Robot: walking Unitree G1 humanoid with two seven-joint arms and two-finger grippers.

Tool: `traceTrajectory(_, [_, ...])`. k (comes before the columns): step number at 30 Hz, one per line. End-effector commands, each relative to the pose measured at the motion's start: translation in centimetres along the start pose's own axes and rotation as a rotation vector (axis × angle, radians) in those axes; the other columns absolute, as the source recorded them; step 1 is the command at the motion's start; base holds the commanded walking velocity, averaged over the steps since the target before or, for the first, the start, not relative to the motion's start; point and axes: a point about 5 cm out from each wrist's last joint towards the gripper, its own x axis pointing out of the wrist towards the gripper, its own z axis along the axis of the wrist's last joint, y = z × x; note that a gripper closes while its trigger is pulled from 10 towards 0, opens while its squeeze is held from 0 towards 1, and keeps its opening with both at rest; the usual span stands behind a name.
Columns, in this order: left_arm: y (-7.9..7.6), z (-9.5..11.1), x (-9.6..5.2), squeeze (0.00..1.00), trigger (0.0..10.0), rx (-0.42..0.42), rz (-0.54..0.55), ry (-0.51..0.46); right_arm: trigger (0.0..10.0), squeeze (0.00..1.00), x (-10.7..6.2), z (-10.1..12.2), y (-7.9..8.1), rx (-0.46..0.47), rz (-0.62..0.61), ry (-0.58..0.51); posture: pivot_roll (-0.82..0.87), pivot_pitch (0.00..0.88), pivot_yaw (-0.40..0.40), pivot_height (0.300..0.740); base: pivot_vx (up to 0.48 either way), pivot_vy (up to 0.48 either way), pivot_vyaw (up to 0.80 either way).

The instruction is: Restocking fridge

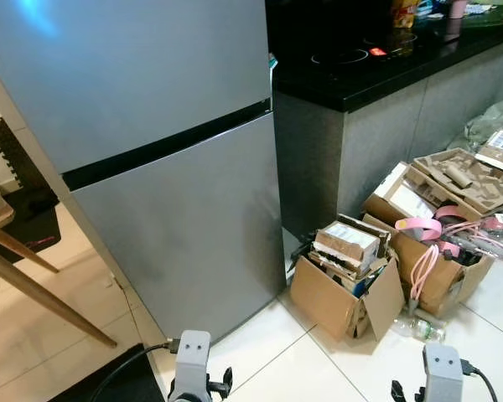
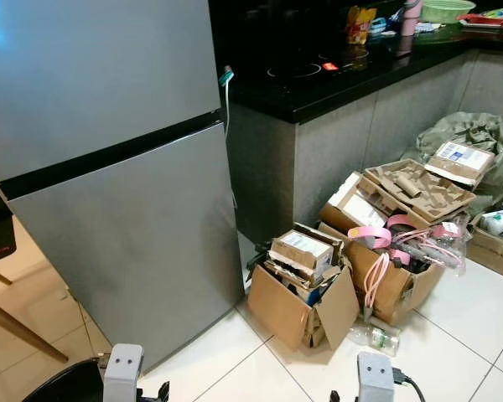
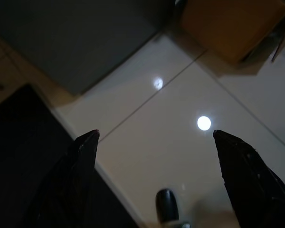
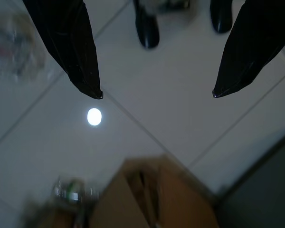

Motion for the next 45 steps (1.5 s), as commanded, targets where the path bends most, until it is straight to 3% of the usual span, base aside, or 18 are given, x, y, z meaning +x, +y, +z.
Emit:
traceTrajectory(1, [0.9,-0.9,-0.4,0.00,10.0,0.010,0.024,0.033,10.0,0.00,-0.2,-0.6,0.3,-0.040,0.004,-0.007,-0.04,0.077,0.105,0.740,0.000,0.000,0.00])
traceTrajectory(7, [0.7,-0.7,-0.4,0.00,10.0,-0.003,0.015,0.015,10.0,0.00,-0.4,-1.7,0.3,-0.011,-0.012,0.016,-0.04,0.075,0.100,0.740,0.000,0.161,0.00])
traceTrajectory(36, [0.4,0.7,0.0,0.00,10.0,-0.014,0.001,-0.031,10.0,0.00,-0.4,-1.9,1.9,0.014,0.054,0.001,-0.04,0.067,0.101,0.740,0.000,0.441,0.00])
traceTrajectory(45, [1.0,-0.2,-0.6,0.00,10.0,-0.010,0.025,-0.025,10.0,0.00,-0.5,-2.5,2.1,0.054,0.041,0.020,-0.03,0.009,0.107,0.740,0.000,0.400,0.00])
